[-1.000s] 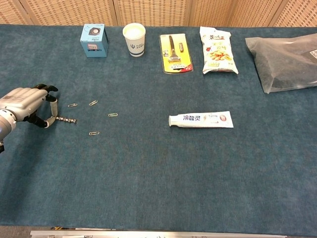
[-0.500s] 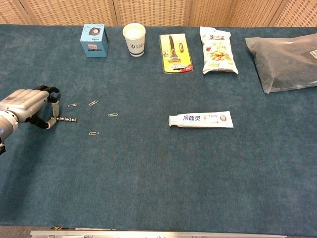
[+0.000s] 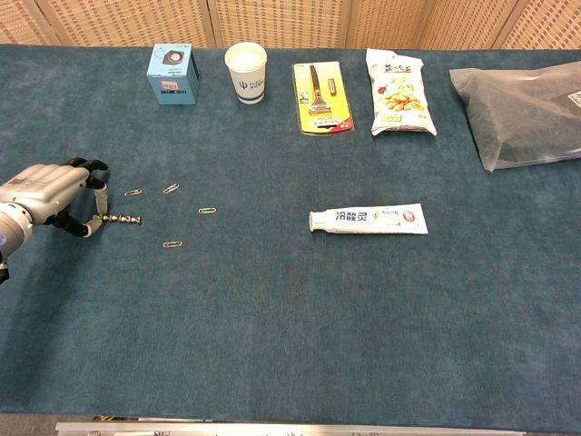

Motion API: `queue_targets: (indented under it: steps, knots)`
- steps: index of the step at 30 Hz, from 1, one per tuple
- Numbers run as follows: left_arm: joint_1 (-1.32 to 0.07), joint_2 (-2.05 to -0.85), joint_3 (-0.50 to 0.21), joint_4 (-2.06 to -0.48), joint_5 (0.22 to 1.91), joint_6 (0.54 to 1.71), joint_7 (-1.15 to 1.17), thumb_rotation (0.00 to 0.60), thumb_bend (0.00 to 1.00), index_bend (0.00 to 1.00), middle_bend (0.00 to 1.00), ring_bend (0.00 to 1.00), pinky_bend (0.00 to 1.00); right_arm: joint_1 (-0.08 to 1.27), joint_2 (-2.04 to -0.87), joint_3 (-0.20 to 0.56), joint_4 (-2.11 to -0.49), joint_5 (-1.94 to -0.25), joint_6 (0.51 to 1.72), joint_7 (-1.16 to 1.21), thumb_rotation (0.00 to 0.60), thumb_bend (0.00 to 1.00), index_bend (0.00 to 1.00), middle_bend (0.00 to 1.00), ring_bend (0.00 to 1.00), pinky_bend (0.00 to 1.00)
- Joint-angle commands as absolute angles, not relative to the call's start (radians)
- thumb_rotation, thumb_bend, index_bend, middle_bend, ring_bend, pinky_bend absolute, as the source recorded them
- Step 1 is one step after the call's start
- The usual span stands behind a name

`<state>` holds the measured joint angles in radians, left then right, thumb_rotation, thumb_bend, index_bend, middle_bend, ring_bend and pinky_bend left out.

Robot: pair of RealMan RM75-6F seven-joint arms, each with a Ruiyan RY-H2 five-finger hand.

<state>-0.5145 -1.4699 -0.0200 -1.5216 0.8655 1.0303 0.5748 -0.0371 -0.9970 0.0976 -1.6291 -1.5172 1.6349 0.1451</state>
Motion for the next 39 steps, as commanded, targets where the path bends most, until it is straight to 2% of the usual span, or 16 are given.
queue_targets:
  steps: [1, 23, 39]
  knots:
    - [-0.516, -1.472, -0.021, -1.520, 0.863, 1.030, 0.576, 0.600, 0.37, 0.47, 0.08, 0.00, 0.15, -0.037, -0.996, 0.098, -1.629, -1.517, 1.635, 0.146, 0.600, 0.33, 0.25, 0.17, 0.14, 0.33]
    - [-0.523, -1.481, -0.022, -1.518, 0.858, 1.030, 0.575, 0.600, 0.37, 0.53, 0.09, 0.00, 0.15, -0.040, -0.993, 0.099, -1.629, -1.518, 1.641, 0.154, 0.600, 0.33, 0.25, 0.17, 0.14, 0.33]
    - [-0.513, -1.428, -0.017, -1.644, 0.922, 1.106, 0.600, 0.600, 0.38, 0.55, 0.09, 0.00, 0.15, -0.042, -0.991, 0.097, -1.631, -1.526, 1.647, 0.156, 0.600, 0.33, 0.25, 0.17, 0.14, 0.33]
